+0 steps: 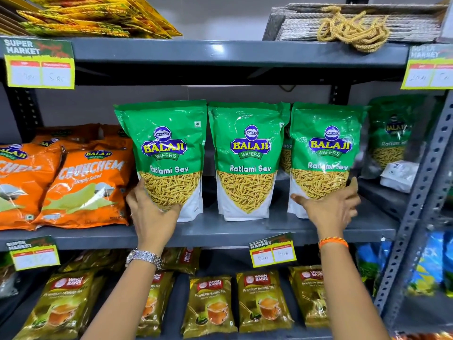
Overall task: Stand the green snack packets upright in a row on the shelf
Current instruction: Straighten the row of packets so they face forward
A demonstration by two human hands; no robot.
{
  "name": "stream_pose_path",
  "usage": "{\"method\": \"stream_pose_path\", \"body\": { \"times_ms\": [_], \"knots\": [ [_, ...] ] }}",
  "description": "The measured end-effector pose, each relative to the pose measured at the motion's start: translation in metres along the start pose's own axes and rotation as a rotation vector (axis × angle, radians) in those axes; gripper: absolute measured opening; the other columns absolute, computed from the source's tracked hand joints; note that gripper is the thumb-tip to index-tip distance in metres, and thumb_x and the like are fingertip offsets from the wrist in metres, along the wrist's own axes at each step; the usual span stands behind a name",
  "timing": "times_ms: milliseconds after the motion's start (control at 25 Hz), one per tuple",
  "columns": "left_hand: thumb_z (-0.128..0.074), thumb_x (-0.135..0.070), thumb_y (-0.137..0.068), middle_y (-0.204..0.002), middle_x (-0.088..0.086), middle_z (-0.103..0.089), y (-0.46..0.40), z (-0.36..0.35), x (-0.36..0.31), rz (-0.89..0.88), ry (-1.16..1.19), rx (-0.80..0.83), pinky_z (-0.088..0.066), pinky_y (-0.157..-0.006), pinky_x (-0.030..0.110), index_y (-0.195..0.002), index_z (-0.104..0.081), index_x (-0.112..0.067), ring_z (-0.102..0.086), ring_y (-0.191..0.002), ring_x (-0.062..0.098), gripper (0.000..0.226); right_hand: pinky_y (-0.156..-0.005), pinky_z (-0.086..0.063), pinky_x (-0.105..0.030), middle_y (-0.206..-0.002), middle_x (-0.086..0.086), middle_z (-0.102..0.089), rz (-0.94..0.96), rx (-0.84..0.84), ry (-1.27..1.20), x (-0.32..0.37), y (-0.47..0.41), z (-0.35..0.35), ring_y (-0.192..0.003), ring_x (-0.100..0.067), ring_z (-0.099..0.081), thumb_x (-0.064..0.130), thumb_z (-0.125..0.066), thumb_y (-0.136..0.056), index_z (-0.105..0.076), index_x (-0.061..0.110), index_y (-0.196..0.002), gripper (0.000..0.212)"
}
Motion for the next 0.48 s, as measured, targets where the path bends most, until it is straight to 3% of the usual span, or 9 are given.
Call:
{"method": "stream_pose_path", "body": {
  "times_ms": [200,480],
  "knots": [
    [-0.089,-0.025,-0.061,-0.147,0.016,-0.032,0.002,-0.005,-0.008,-0.021,-0.08,-0.004,-0.038,-0.109,0.05,-0.153,-0.024,-0.016,-0.044,-0.13,0.042,0.113,-0.105,-0.04,-0.059,-0.141,-0.026,-0.04,0.071,0.029,-0.047,-0.002,-0.005,-0.005,-0.123,-0.055,-0.049,0.036,-0.099,-0.047,-0.01,0.024,-0.154,0.14],
    [-0.086,-0.028,-0.063,-0.15,0.018,-0.03,0.01,-0.007,-0.015,-0.048,-0.119,-0.037,-0.035,-0.112,0.054,-0.154,-0.022,-0.015,-0.038,-0.135,0.042,0.112,-0.108,-0.04,-0.058,-0.142,-0.025,-0.039,0.071,0.054,-0.063,0.001,-0.003,-0.003,-0.124,-0.055,-0.048,0.034,-0.099,-0.047,-0.009,0.023,-0.154,0.14]
  ]
}}
Point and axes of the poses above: each hand's wrist, its own y-axis away from the middle knuckle, its own z-axis out of the back of the hand, x = y × z, the point moved 10 cm from there along -y, towards the middle knuckle
